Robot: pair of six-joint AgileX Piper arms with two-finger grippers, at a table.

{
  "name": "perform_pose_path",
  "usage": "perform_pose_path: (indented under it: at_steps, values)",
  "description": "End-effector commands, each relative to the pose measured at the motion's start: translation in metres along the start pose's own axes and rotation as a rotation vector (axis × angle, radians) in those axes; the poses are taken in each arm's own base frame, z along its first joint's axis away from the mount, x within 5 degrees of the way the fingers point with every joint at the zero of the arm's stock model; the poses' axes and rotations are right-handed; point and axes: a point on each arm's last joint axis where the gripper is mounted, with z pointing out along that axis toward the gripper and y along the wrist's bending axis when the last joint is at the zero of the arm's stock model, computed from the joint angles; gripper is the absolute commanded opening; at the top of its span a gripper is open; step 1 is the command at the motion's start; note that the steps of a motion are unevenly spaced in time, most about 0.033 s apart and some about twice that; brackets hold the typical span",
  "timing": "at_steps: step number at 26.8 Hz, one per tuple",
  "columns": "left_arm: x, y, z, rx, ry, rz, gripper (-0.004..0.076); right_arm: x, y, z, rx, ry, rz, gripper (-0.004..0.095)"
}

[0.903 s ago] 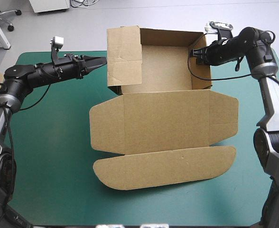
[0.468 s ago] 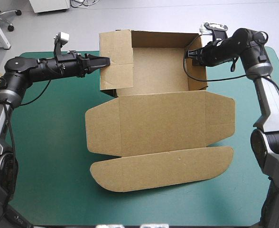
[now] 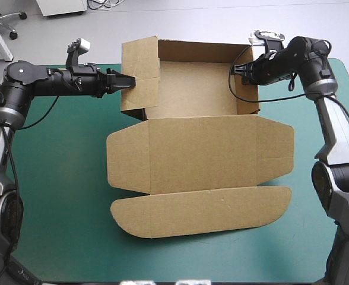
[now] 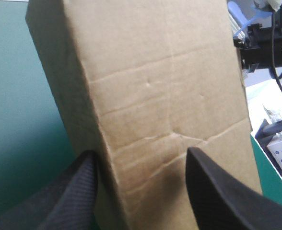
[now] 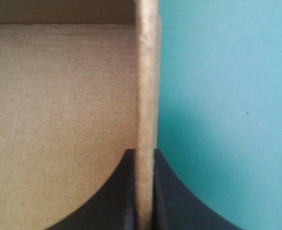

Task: Fold the box

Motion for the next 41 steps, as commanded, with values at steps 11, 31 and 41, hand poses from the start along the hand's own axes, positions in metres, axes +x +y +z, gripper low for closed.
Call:
perform_pose_path:
  at_steps: [11,31,41]
  values:
    - [-0.011,-0.02,0.011,0.026,0.002,-0.021,0.0405,-0.007,0.039,-0.026,-0.016,-0.106,-0.033,-0.0032]
    - [-0.007,-0.044,0.043,-0.327,0.132,0.101,0.0396,0.002,0.042,-0.01,-0.001,-0.019,0.039,-0.0018]
    - [0.005,-0.049,0.07,-0.588,0.279,0.208,0.0358,0.004,0.042,0.001,-0.005,0.007,0.051,-0.0018]
